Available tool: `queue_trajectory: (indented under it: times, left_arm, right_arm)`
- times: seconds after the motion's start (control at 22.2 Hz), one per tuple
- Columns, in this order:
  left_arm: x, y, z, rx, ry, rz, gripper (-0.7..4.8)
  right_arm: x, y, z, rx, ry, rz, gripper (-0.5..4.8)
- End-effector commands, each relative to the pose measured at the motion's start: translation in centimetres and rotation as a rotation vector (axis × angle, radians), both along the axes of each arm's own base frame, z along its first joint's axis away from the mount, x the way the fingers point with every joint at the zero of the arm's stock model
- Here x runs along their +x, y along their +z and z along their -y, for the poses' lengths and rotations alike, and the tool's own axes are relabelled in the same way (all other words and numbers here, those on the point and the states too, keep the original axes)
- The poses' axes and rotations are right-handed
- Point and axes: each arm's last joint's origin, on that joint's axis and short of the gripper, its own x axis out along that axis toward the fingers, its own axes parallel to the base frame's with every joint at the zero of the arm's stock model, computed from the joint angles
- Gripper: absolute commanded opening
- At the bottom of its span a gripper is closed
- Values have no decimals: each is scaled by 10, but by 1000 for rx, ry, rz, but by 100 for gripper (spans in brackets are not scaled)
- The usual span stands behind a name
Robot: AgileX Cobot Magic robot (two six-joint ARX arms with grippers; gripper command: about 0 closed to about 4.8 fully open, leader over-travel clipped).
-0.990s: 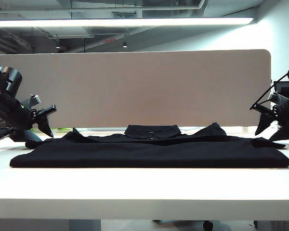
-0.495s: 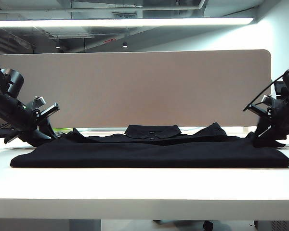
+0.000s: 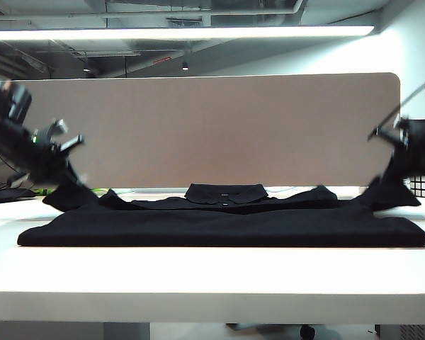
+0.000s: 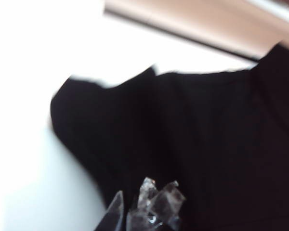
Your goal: Fold the bottom side of the T-shirt horizontally towards the center, about one-third of the way, then fold the sleeve back towards the center, creating a straight line along the edge of the T-shirt, and finally fold the bottom of the T-shirt up towards the top, creating a neat rectangle.
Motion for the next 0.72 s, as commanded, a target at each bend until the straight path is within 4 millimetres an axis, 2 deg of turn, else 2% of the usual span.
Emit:
queue_trajectory:
  times: [0.04, 0.22, 0.27, 0.31, 0.36, 0.54, 0.72]
  left_arm:
    - [-2, 29, 20, 35, -68, 102, -6]
    - [-8, 51, 55, 43, -164, 160, -6]
    - [-11, 55, 73, 36, -206, 162, -6]
    - [-13, 57, 86, 35, -232, 156, -6]
    - [-15, 55, 100, 37, -265, 147, -6]
    - [-34, 44, 159, 128, -446, 80, -6]
    - [-47, 33, 176, 222, -496, -27, -6]
  right_arm:
    - [-5, 38, -11, 9, 73, 105, -5]
    - [-12, 67, -40, 31, 167, 149, -5]
    - [-16, 75, -60, 41, 219, 150, -5]
    - [-16, 76, -70, 49, 245, 150, -5]
    - [-17, 77, -90, 56, 290, 139, -5]
    - [-27, 65, -167, 19, 471, 61, -5]
    - [-40, 53, -213, -83, 551, -8, -5]
